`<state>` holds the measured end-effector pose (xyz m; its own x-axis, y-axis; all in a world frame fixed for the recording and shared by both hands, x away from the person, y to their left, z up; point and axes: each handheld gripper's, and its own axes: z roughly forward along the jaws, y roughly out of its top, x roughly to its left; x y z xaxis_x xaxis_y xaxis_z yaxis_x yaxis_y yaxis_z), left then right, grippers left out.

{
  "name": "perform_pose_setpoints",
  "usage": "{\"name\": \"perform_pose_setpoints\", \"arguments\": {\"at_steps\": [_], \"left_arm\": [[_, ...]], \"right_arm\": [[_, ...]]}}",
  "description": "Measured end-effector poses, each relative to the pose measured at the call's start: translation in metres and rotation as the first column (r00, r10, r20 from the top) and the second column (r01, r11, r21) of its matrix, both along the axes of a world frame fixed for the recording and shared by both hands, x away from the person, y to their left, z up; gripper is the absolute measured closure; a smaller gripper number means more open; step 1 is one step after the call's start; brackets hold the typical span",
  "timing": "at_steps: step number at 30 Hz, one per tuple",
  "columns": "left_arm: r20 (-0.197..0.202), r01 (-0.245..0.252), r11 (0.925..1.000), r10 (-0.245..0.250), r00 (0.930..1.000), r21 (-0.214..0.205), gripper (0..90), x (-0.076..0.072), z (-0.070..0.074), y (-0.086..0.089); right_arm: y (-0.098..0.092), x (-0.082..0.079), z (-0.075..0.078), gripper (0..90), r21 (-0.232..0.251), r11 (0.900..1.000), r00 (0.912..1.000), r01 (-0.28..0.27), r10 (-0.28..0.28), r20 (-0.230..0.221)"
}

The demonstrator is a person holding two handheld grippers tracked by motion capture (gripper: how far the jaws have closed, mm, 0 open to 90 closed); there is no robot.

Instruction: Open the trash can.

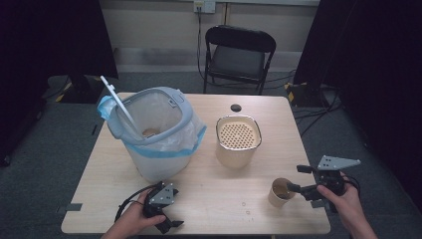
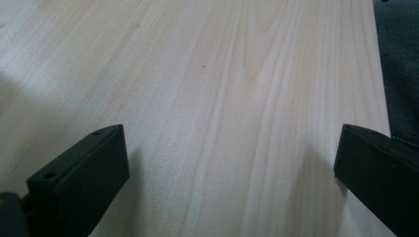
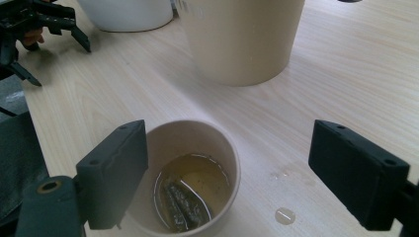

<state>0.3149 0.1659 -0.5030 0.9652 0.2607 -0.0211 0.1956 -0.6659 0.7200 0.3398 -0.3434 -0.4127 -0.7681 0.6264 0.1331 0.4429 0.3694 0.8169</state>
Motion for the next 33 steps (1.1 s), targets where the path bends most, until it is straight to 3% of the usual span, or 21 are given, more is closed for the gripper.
{"name": "perform_pose_setpoints", "arguments": {"at_steps": [13, 33], "left_arm": [[0.002, 0.001, 1.0000, -0.001, 1.0000, -0.002, 0.0, 0.000, 0.000, 0.000], [0.001, 0.000, 1.0000, 0.000, 1.0000, 0.002, 0.0, 0.000, 0.000, 0.000]], "right_arm": [[0.002, -0.010, -0.009, 14.6, -0.004, 0.9996, 0.9996, -0.027, 0.027, -0.011], [0.007, -0.020, -0.023, 14.4, -0.011, 0.9988, 0.9988, -0.048, 0.048, 0.009]]}}
